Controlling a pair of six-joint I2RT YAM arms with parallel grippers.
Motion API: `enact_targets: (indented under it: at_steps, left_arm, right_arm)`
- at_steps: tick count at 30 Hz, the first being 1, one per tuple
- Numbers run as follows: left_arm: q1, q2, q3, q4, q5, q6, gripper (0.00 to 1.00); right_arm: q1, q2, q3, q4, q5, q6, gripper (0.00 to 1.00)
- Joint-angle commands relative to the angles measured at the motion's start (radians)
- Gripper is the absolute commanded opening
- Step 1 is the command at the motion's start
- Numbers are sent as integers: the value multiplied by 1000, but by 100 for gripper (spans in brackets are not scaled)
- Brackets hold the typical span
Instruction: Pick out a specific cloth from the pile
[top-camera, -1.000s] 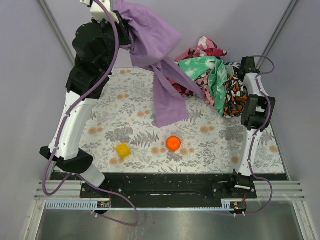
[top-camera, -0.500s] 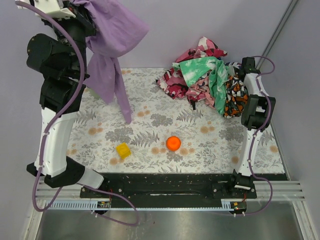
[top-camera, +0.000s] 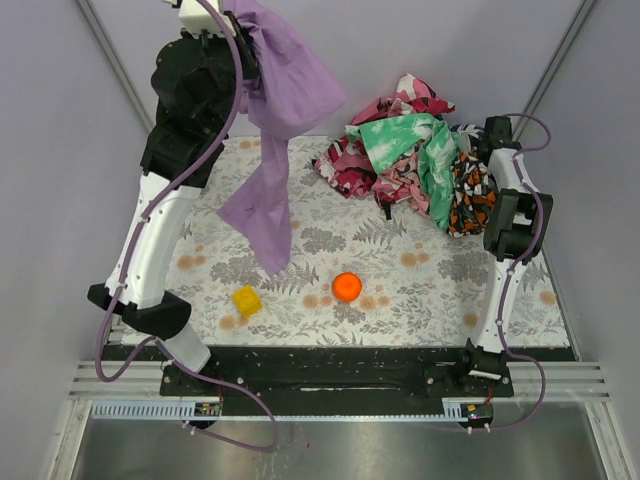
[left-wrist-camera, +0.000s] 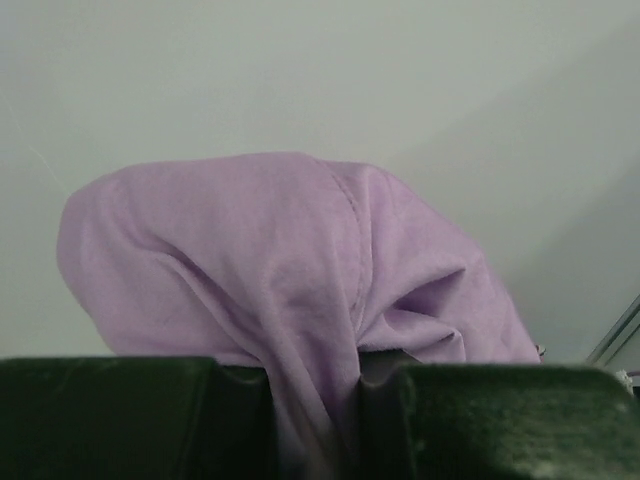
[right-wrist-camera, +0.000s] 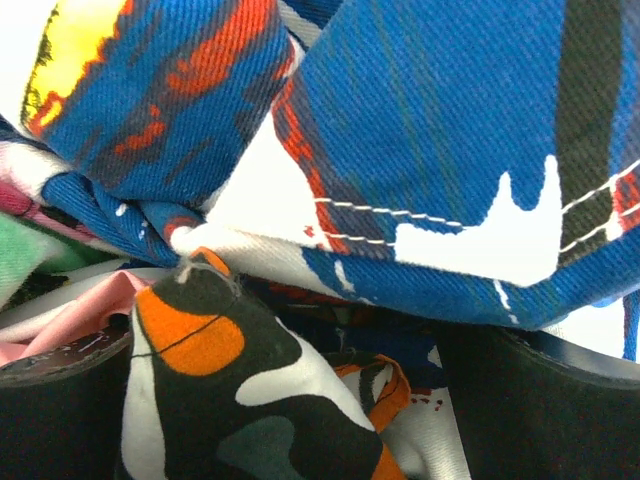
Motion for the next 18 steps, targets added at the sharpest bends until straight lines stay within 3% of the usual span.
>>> enact_targets:
  at_steps: [1, 7, 13, 18]
  left_arm:
    - [7, -36, -41, 157, 17, -27, 0]
    - [137, -37, -217, 134, 59, -175, 0]
    - [168, -171, -704, 269, 269, -212, 0]
    - [160, -223, -1022, 284, 260, -330, 0]
  right_arm:
    - [-61, 4, -56, -8, 153, -52, 98]
    - [-61, -65, -107, 28, 144, -57, 98]
    - [-61, -140, -141, 38, 142, -54, 99]
    - [-53, -287, -199, 45, 133, -25, 99]
